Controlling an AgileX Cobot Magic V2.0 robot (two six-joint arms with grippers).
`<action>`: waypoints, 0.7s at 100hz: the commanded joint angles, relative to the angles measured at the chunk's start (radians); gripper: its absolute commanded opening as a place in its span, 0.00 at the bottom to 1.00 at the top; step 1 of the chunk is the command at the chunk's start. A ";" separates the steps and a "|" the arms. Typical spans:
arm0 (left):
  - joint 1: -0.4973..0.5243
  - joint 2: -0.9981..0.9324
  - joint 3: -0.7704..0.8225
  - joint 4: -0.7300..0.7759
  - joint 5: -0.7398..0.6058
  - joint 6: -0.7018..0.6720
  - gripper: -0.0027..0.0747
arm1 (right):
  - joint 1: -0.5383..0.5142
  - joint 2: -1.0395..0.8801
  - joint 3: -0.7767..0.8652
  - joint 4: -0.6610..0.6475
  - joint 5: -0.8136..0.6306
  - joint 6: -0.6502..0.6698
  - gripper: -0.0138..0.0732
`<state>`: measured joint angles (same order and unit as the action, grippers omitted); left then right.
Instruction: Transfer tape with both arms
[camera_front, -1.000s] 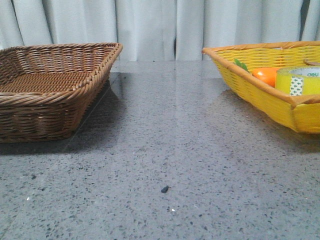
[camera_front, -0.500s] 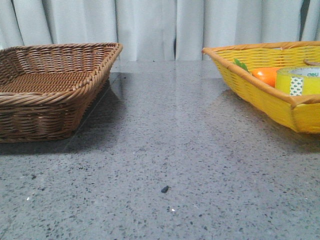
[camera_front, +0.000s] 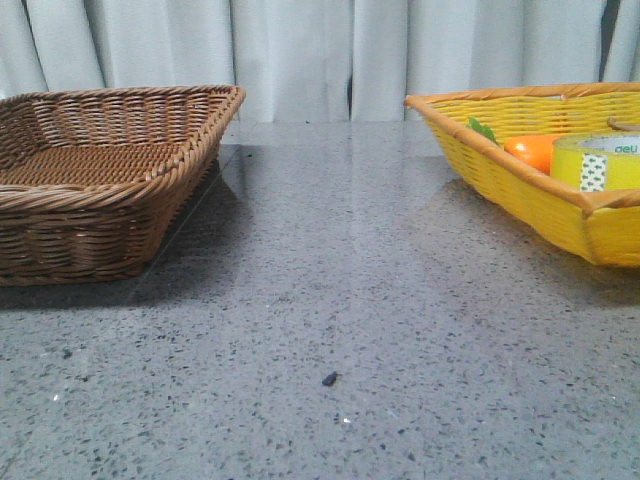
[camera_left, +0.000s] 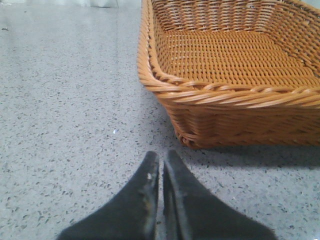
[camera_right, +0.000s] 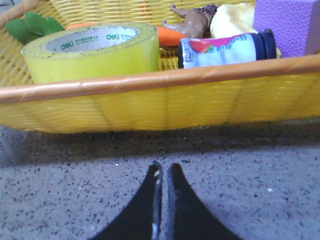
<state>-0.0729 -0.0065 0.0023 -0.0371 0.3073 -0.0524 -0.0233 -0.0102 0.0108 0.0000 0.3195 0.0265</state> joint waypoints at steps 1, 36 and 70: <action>0.003 -0.029 0.011 -0.012 -0.092 -0.010 0.01 | 0.002 -0.021 0.020 0.000 -0.102 -0.008 0.07; 0.003 -0.029 0.011 -0.030 -0.177 -0.010 0.01 | 0.002 -0.021 0.020 0.000 -0.150 -0.008 0.07; 0.003 -0.029 0.011 -0.030 -0.234 -0.010 0.01 | 0.002 -0.021 0.020 0.024 -0.197 -0.008 0.07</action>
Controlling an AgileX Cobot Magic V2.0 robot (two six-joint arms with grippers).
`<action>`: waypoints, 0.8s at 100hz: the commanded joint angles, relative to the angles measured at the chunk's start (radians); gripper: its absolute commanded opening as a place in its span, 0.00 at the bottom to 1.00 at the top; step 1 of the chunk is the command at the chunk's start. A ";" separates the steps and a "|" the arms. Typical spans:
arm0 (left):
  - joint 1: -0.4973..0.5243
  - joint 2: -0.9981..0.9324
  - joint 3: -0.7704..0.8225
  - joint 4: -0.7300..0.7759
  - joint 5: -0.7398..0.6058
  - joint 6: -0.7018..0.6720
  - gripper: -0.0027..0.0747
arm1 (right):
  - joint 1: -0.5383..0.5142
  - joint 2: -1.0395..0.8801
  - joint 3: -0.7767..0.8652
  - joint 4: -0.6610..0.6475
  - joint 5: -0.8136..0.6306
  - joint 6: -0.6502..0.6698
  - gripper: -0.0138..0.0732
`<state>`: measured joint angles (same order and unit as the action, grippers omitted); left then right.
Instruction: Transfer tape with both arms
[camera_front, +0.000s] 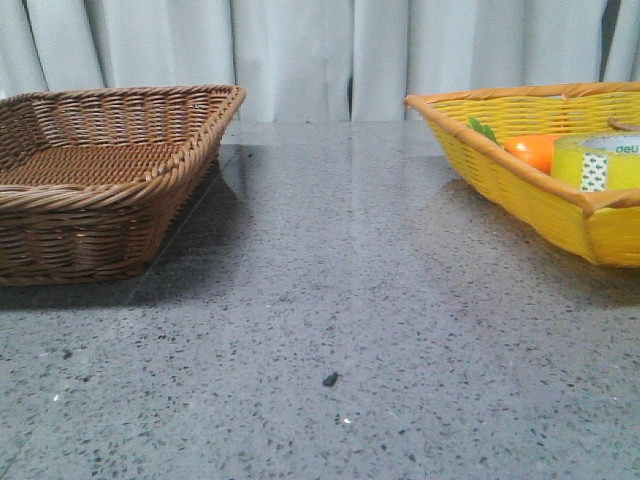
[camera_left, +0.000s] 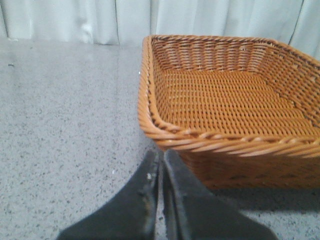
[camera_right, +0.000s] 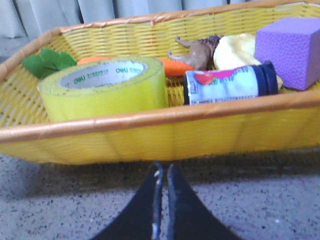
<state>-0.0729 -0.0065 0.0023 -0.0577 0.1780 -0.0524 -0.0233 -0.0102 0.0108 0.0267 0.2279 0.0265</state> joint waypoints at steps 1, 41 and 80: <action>0.003 -0.029 0.011 -0.010 -0.105 -0.010 0.01 | 0.002 -0.021 0.020 -0.003 -0.108 -0.008 0.07; 0.003 -0.029 0.006 -0.039 -0.117 -0.010 0.01 | 0.002 -0.021 0.020 0.019 -0.189 -0.008 0.07; 0.003 0.003 -0.163 -0.089 -0.102 -0.010 0.01 | 0.002 -0.003 -0.136 0.053 -0.050 -0.008 0.07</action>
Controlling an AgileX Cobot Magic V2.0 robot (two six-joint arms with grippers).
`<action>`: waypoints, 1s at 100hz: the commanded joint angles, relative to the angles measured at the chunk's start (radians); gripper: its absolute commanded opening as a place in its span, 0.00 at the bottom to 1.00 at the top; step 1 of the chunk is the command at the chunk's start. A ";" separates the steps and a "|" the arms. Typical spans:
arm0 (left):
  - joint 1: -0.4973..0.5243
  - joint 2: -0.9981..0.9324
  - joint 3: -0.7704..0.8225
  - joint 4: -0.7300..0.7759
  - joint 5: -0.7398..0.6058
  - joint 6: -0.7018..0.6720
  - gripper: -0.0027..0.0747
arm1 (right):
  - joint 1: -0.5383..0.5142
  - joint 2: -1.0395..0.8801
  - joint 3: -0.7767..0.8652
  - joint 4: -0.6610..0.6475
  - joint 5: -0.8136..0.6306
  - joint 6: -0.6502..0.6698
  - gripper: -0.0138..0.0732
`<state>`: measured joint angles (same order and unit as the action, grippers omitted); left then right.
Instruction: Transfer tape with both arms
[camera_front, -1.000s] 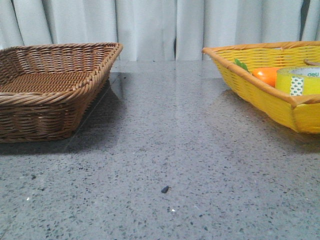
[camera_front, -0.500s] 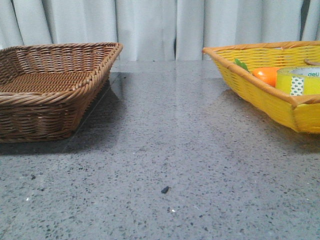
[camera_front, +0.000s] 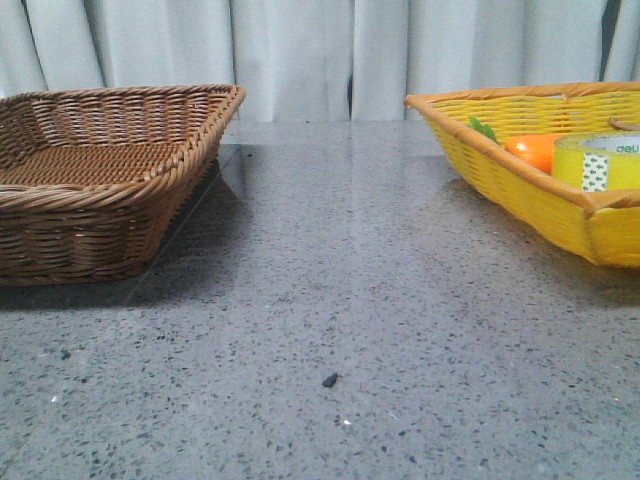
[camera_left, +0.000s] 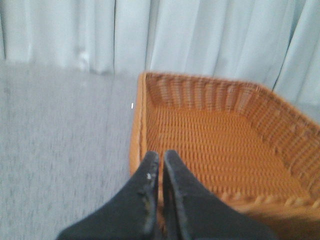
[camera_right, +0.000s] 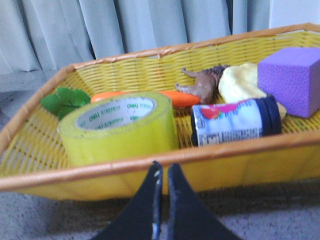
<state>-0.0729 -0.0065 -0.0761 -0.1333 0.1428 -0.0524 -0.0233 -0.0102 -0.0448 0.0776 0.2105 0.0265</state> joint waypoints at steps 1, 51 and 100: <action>0.003 0.008 -0.090 -0.013 -0.063 -0.010 0.01 | 0.002 -0.001 -0.091 0.002 -0.025 -0.008 0.07; 0.003 0.358 -0.358 -0.013 0.050 0.024 0.01 | 0.004 0.420 -0.456 0.002 0.198 -0.009 0.07; 0.003 0.451 -0.372 -0.013 0.040 0.024 0.01 | 0.013 0.921 -0.908 0.137 0.633 -0.116 0.53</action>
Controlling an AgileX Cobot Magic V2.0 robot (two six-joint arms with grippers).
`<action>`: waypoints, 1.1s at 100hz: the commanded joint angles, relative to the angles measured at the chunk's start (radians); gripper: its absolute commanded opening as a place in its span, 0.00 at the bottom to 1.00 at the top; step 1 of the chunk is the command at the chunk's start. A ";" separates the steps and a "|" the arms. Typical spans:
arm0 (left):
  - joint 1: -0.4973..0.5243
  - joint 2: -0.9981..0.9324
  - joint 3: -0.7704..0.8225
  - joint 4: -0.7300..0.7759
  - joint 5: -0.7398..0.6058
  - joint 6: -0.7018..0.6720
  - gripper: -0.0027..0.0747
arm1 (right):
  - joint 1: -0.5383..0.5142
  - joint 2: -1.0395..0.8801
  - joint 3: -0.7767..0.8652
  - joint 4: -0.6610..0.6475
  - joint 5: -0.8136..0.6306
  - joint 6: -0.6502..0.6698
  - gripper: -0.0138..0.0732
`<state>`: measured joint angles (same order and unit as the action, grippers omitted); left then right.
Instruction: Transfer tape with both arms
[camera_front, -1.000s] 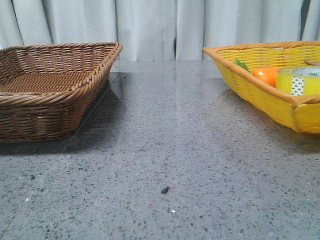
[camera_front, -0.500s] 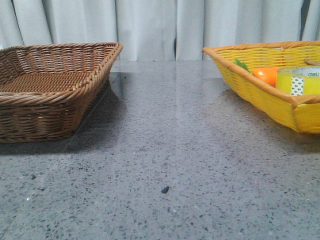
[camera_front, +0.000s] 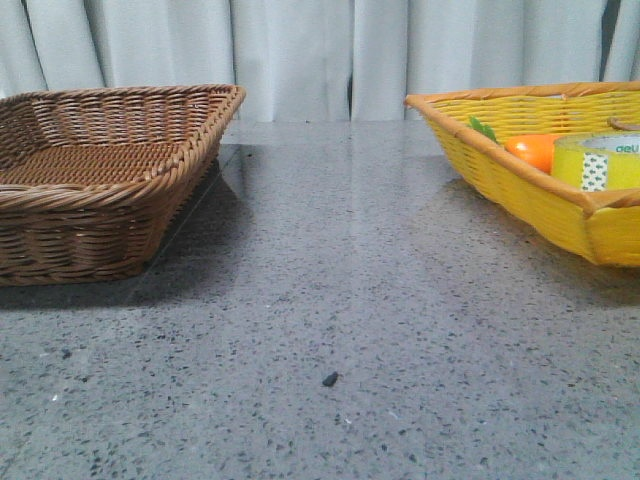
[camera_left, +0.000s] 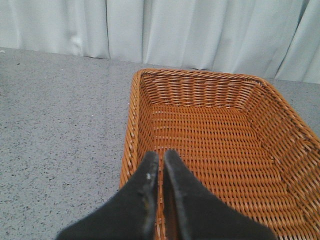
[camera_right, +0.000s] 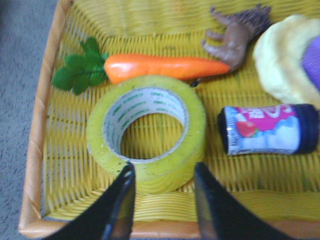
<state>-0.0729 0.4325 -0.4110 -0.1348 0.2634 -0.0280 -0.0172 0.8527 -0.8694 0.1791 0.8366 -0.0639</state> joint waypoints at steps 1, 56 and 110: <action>0.003 0.012 -0.037 -0.011 -0.078 -0.001 0.01 | 0.008 0.070 -0.093 0.036 0.016 -0.026 0.53; 0.003 0.012 -0.037 -0.011 -0.080 -0.001 0.01 | 0.220 0.446 -0.300 0.016 0.079 -0.031 0.54; 0.003 0.012 -0.037 -0.011 -0.085 -0.001 0.01 | 0.218 0.588 -0.300 -0.042 0.069 -0.031 0.54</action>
<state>-0.0729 0.4325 -0.4110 -0.1348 0.2634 -0.0265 0.2027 1.4576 -1.1356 0.1469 0.9363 -0.0809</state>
